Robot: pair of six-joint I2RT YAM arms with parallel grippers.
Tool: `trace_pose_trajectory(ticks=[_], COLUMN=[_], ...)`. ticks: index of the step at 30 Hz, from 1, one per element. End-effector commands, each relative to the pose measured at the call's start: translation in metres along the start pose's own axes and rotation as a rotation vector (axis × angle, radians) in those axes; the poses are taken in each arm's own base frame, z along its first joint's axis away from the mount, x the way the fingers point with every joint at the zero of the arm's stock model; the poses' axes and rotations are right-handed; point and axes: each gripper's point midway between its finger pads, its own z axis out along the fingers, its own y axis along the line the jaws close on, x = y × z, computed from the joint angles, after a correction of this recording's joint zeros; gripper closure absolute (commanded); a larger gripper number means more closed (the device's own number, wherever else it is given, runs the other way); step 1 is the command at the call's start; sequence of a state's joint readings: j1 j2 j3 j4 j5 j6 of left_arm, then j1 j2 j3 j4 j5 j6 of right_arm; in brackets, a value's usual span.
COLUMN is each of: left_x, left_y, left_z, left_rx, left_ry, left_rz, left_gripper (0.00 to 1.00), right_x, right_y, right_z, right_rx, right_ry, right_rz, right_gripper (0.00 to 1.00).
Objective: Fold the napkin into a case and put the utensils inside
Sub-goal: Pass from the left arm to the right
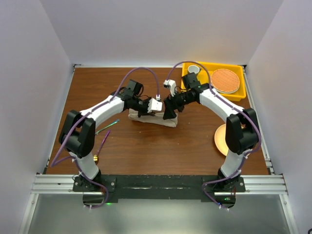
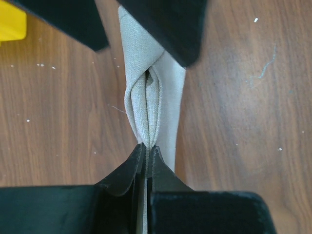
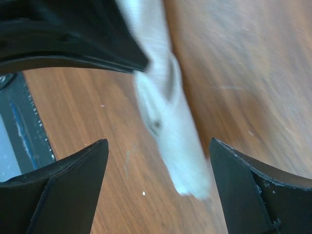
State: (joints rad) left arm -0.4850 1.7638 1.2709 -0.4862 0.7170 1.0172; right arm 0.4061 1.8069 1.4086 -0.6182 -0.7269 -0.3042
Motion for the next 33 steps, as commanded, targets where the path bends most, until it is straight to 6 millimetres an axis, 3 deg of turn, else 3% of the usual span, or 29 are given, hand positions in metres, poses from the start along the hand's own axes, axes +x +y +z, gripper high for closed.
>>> trace_pose_trajectory(ticks=[1, 13, 24, 27, 28, 30, 31, 33], left_x=[-0.023, -0.032, -0.033, -0.033, -0.033, -0.034, -0.037, -0.035], left_y=[0.011, 0.0, -0.001, -0.003, -0.003, -0.002, -0.001, 0.007], left_z=[-0.006, -0.004, -0.003, -0.004, -0.004, -0.009, -0.015, -0.032], left_rx=[-0.039, 0.01, 0.007, 0.004, 0.0, -0.014, -0.03, -0.057], left_ry=[-0.074, -0.111, -0.119, -0.12, -0.12, -0.112, -0.116, -0.145], left_rz=[0.11, 0.129, 0.079, 0.063, 0.056, 0.047, -0.005, -0.071], left_gripper=[1.0, 1.0, 1.0, 1.0, 1.0, 0.88, 0.72, 0.6], right_x=[-0.015, -0.016, -0.017, -0.019, -0.021, -0.024, -0.026, -0.03], right_y=[0.018, 0.019, 0.011, 0.007, 0.007, 0.007, 0.007, 0.004], right_z=[0.009, 0.039, 0.047, 0.049, 0.048, 0.047, 0.046, 0.043], right_rx=[-0.078, -0.089, -0.039, -0.032, -0.032, -0.029, -0.026, -0.002], right_ry=[-0.03, -0.016, -0.01, -0.005, -0.006, -0.011, -0.011, -0.016], right_rz=[-0.104, -0.124, -0.143, -0.143, -0.144, -0.151, -0.155, -0.174], right_gripper=[0.14, 0.29, 0.83, 0.92, 1.0, 1.0, 1.0, 1.0])
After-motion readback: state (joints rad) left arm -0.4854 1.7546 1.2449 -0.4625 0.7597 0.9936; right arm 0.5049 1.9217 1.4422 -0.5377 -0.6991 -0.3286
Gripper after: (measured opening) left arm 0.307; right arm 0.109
